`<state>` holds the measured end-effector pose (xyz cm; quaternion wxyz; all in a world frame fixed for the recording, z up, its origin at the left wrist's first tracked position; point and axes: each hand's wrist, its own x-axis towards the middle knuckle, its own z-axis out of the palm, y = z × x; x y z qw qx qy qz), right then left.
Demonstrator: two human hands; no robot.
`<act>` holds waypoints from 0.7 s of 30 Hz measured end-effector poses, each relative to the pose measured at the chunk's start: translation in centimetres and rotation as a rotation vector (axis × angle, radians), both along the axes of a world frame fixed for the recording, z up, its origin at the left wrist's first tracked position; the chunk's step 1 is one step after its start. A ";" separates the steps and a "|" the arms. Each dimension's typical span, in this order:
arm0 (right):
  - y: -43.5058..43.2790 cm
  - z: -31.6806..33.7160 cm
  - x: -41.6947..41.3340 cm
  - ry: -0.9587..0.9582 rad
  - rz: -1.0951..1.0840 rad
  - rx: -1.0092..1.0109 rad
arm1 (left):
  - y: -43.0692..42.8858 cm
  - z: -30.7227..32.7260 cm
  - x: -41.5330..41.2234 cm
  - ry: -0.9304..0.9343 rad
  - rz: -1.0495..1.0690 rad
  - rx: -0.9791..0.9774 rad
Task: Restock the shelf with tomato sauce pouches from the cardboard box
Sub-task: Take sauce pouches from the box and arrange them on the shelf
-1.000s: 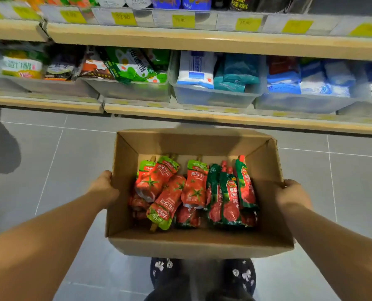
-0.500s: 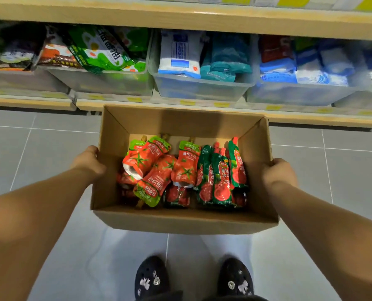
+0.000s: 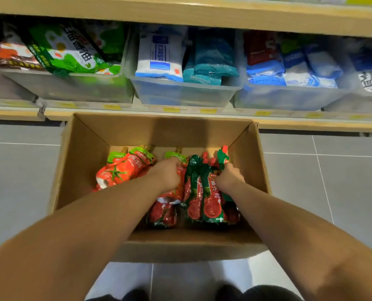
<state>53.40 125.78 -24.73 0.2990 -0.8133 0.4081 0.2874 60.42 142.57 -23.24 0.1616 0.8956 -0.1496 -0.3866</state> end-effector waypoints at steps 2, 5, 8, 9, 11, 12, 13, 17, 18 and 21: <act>-0.4 -1.7 0.2 0.100 0.048 -0.032 | -1.5 -2.0 -0.3 0.060 0.053 -0.056; -1.1 -3.9 0.6 0.169 0.218 -0.134 | -3.0 -4.4 -0.2 0.086 0.092 -0.128; -1.7 -4.3 1.0 0.152 0.262 -0.170 | -3.9 -5.5 0.2 0.209 0.196 -0.228; -1.9 -4.1 1.0 0.129 0.229 -0.152 | -4.1 -5.5 0.2 0.272 0.239 -0.255; -2.5 -3.3 0.6 0.044 0.145 -0.097 | -4.5 -5.1 -0.1 0.389 0.317 -0.272; -2.7 -2.8 0.2 -0.006 0.098 -0.061 | -4.7 -4.7 -0.4 0.435 0.356 -0.274; -2.8 -2.2 -0.1 -0.055 0.048 -0.026 | -4.9 -4.2 -0.8 0.470 0.395 -0.277; -2.0 1.4 -1.2 -0.219 -0.131 0.064 | -5.6 -0.6 -2.4 0.551 0.517 -0.253; -1.7 2.8 -1.5 -0.253 -0.159 0.092 | -5.7 0.8 -2.7 0.563 0.537 -0.243; -0.6 7.8 -2.7 -0.363 -0.162 0.212 | -6.2 5.8 -3.4 0.617 0.601 -0.231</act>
